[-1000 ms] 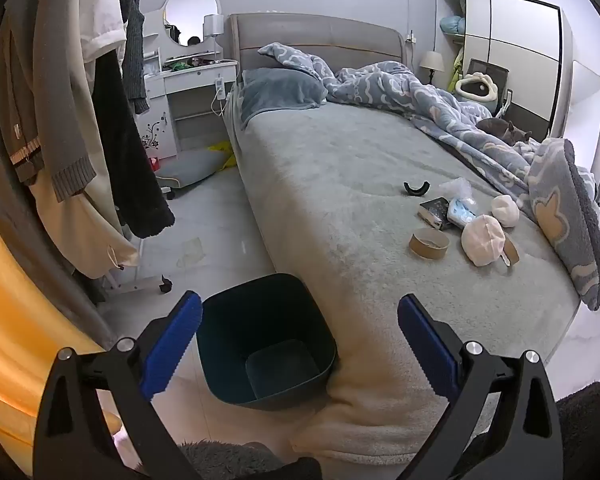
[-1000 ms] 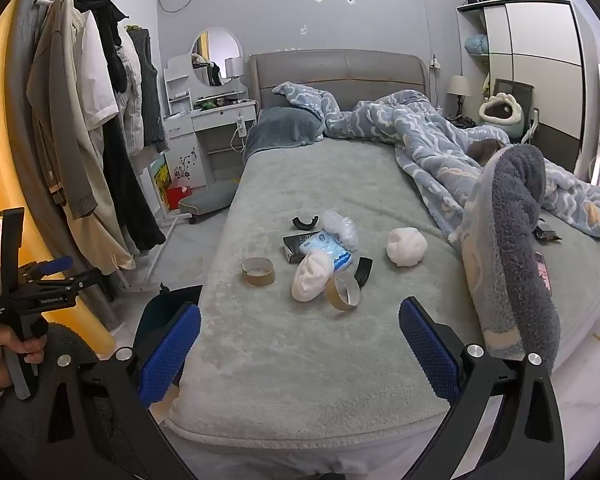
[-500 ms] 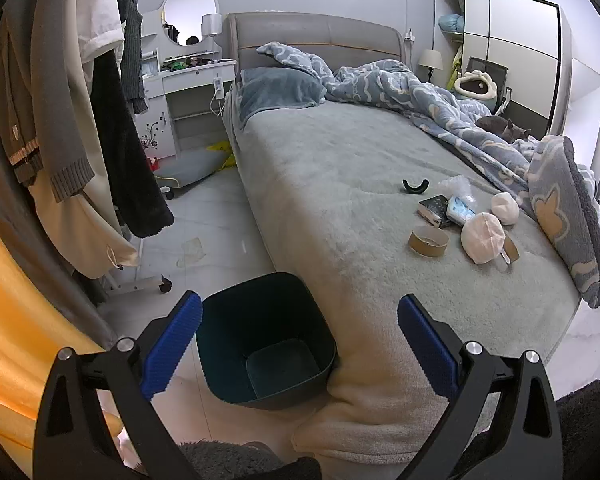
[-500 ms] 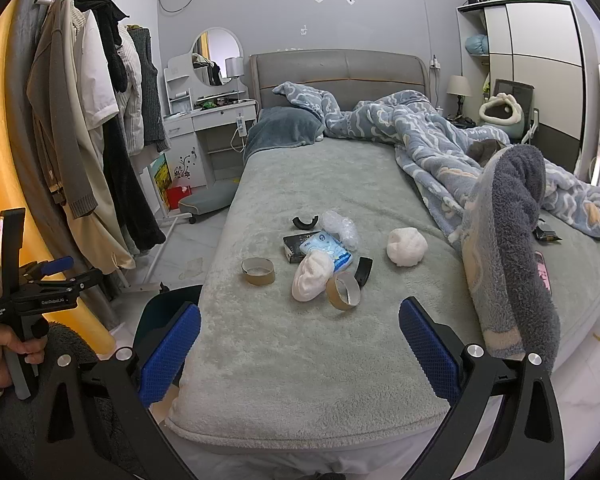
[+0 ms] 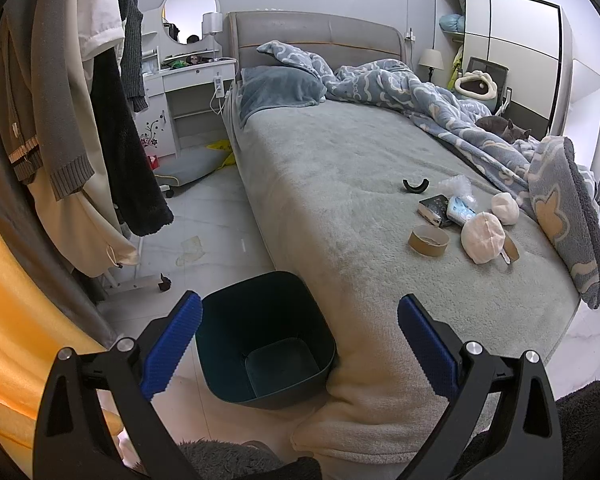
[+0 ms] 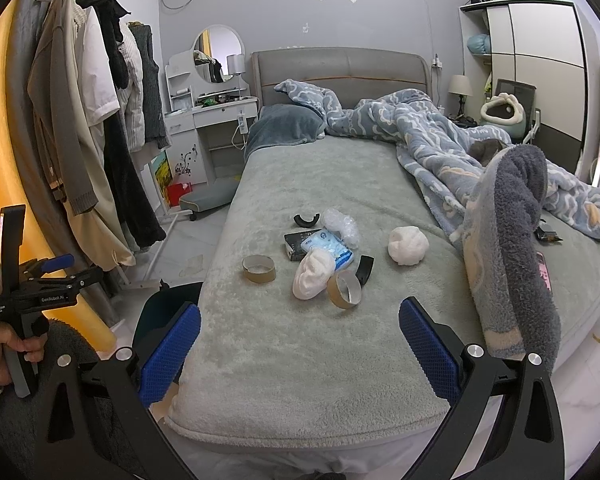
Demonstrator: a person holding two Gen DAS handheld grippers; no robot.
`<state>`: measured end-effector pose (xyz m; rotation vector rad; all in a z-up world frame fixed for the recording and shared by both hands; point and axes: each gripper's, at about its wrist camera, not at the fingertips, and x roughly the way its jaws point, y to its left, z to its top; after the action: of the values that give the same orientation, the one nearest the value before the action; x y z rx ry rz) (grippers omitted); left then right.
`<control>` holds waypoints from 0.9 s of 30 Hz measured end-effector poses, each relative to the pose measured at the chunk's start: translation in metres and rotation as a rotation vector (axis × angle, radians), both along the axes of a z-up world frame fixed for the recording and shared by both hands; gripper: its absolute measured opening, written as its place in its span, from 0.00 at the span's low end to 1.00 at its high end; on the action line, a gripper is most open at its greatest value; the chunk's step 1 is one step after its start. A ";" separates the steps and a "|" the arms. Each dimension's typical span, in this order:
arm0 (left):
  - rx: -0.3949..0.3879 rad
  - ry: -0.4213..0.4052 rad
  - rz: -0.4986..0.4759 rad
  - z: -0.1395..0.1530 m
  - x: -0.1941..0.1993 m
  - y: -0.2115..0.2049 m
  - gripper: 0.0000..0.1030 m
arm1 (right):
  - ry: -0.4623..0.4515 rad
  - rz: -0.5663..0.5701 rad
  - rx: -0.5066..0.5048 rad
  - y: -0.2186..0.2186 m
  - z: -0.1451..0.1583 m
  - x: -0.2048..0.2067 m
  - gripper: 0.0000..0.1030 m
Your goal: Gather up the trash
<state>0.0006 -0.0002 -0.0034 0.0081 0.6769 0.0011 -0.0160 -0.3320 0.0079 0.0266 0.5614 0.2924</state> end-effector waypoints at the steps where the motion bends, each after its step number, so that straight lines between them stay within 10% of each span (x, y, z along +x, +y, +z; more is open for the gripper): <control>1: 0.000 0.000 0.000 0.000 0.000 0.000 0.97 | 0.000 0.000 0.001 0.000 0.000 0.000 0.97; 27: -0.001 0.003 0.000 0.000 0.001 0.000 0.97 | 0.003 -0.001 -0.003 0.001 0.000 0.001 0.97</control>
<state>0.0011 -0.0001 -0.0035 0.0071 0.6800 0.0004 -0.0153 -0.3311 0.0075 0.0240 0.5649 0.2910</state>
